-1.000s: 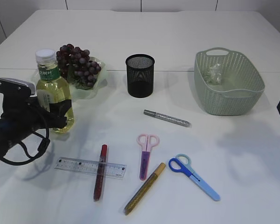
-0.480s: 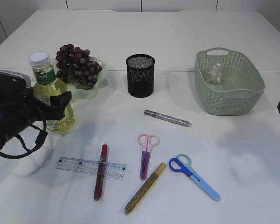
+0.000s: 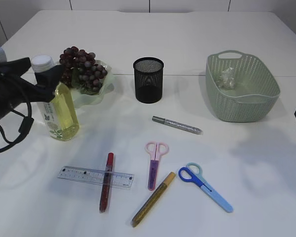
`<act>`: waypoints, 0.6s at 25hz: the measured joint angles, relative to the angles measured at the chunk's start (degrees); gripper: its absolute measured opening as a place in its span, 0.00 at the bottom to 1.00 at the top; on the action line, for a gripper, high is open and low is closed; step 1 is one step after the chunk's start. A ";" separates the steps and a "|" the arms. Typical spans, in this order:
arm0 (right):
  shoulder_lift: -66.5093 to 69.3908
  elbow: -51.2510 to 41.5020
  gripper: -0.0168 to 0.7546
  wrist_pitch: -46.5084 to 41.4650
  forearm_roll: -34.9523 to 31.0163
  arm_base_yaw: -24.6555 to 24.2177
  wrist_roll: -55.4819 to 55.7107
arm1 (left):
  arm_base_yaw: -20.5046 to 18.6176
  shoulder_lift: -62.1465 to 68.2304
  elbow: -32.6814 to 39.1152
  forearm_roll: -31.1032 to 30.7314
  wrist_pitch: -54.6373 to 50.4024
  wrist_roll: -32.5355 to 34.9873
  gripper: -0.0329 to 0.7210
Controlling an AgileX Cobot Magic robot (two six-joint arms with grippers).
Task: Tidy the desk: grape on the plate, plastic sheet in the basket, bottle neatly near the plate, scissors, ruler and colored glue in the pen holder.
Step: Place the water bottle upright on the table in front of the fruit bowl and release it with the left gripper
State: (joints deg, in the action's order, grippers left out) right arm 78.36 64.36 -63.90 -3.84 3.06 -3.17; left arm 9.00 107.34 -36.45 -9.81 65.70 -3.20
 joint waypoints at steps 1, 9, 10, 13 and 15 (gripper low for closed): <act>0.00 0.00 0.73 -0.11 0.00 0.00 0.00 | 0.00 -1.60 0.53 -0.11 0.00 0.00 0.92; 0.00 0.00 0.73 -0.58 0.21 0.00 0.00 | 0.00 -13.87 1.36 -0.78 -6.31 -0.71 0.87; 0.00 0.00 0.73 -0.58 0.21 0.00 0.00 | 0.00 -15.27 1.46 -0.78 -8.14 -0.95 0.86; 0.00 0.00 0.73 -0.96 0.21 0.00 0.00 | 0.00 -19.21 1.68 -0.82 -13.20 -3.76 0.82; 0.00 0.00 0.73 -1.48 0.08 0.00 0.00 | 0.00 -21.84 1.68 -0.82 -17.35 -6.24 0.77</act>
State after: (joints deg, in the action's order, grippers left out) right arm 78.36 64.36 -65.38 -3.76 3.06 -3.17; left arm 9.00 85.50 -34.76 -10.64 48.36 -9.44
